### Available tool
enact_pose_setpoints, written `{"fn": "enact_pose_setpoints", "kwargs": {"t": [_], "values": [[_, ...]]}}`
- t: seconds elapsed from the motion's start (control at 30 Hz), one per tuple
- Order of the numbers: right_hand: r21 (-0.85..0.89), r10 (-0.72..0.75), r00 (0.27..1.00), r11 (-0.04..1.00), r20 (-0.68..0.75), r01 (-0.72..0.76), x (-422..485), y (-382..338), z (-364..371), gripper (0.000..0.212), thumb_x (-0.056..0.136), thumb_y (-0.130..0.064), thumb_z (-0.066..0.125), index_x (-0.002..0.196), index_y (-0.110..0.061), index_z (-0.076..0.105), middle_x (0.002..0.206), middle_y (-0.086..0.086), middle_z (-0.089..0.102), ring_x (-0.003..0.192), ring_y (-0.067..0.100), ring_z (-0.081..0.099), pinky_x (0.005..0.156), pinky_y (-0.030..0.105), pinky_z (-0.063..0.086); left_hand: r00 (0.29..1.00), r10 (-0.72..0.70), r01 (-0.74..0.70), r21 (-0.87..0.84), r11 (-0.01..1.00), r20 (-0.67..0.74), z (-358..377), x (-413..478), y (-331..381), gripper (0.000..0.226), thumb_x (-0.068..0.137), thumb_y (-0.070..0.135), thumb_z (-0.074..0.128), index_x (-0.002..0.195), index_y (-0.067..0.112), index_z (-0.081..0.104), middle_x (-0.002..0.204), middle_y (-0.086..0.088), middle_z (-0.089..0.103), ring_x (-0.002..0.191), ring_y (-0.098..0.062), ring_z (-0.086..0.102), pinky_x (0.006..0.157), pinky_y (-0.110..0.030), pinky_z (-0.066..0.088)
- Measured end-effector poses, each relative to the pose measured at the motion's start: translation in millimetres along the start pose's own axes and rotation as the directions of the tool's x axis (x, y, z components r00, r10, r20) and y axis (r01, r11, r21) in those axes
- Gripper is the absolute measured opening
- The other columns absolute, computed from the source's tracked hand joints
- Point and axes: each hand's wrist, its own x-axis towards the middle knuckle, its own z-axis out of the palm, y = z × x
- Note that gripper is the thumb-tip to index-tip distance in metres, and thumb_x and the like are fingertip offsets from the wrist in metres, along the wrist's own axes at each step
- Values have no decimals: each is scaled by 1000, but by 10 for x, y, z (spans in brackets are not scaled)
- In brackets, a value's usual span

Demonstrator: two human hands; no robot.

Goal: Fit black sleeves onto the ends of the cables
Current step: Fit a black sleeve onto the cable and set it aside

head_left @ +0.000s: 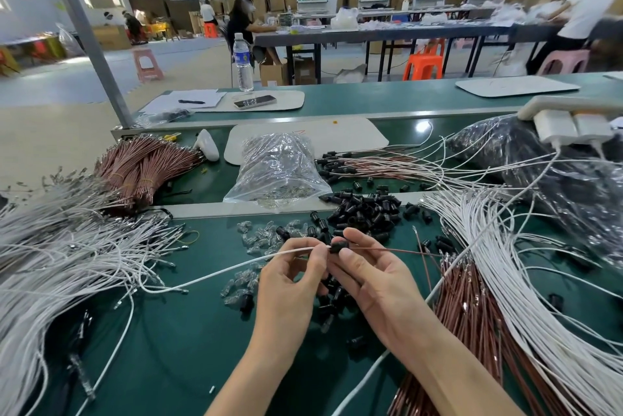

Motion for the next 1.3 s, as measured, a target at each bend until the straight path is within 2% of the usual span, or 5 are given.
{"fn": "enact_pose_setpoints", "kwargs": {"t": [0.13,0.4,0.6,1.17,1.3], "values": [[-35,-16,1000,999,-10,15,5,22,-7,41,75,-1,73,116,-2,67,102,17,76,99,30,74,80,28,60,1000,-10,10,7,1000,11,-1,-4,9,16,97,21,66,86,30,71,70,4,69,62,-9,63,59,-19,53],[-43,-79,997,996,-1,78,-6,12,6,37,78,-4,73,115,-9,71,106,19,75,103,33,73,83,29,60,999,35,-34,21,999,-39,42,-15,3,9,96,28,67,90,33,71,82,1,74,75,-16,70,72,-35,61],[52,-32,999,998,5,32,-17,-25,51,49,77,-1,70,125,-6,59,102,19,75,96,30,75,79,29,61,997,62,-62,5,998,-50,59,-39,10,13,98,24,65,90,33,70,85,3,75,77,-12,70,68,-23,57],[118,9,1000,993,-10,-8,-53,-45,78,49,79,-2,69,127,-6,57,101,23,74,91,28,76,76,29,61,992,104,-107,-39,993,-67,65,-67,-17,10,96,22,69,92,31,71,89,1,76,77,-14,70,68,-28,59],[149,22,1000,989,-3,-21,-73,-37,82,46,83,-3,67,127,-7,55,99,23,75,90,27,76,75,28,61,989,127,-130,-31,991,-81,73,-83,-18,5,94,28,68,93,32,71,89,1,75,76,-16,69,67,-37,58]]}}
